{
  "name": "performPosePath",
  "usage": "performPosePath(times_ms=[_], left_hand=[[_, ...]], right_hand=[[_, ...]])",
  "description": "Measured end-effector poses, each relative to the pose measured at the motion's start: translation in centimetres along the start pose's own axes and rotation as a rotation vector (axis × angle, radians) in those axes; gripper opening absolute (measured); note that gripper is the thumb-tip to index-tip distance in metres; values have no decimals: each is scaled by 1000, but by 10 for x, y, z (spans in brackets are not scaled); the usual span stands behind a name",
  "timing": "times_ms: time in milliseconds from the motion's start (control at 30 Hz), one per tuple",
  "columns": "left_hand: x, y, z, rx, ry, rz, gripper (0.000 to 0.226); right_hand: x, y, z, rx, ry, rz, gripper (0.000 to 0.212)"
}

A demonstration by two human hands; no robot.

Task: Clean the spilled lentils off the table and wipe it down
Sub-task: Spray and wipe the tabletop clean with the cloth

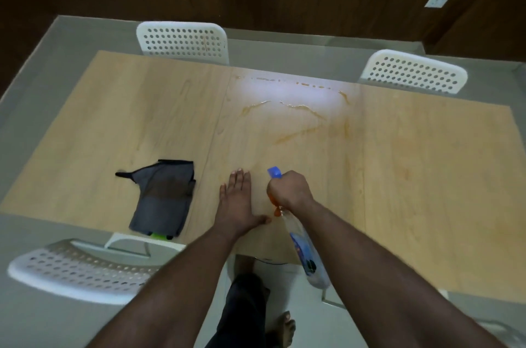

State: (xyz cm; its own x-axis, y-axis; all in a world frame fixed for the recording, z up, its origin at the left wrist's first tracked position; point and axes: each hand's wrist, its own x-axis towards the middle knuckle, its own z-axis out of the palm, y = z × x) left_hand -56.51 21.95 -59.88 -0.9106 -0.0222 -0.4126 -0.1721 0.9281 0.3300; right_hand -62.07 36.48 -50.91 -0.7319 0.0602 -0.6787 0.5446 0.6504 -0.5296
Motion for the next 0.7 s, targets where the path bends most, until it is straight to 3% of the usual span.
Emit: performPosePath(times_ms=[133, 300, 567, 700], left_hand=[[-21, 18, 8, 27, -19, 41, 142], [-41, 44, 26, 70, -39, 99, 136], [-50, 52, 34, 118, -57, 115, 128], [-53, 50, 34, 95, -51, 104, 128]], right_hand=[[-11, 34, -33, 161, 81, 132, 27], [-39, 83, -61, 287, 234, 190, 17], [-59, 104, -41, 255, 180, 161, 22], [-65, 86, -18, 160, 19, 101, 20]])
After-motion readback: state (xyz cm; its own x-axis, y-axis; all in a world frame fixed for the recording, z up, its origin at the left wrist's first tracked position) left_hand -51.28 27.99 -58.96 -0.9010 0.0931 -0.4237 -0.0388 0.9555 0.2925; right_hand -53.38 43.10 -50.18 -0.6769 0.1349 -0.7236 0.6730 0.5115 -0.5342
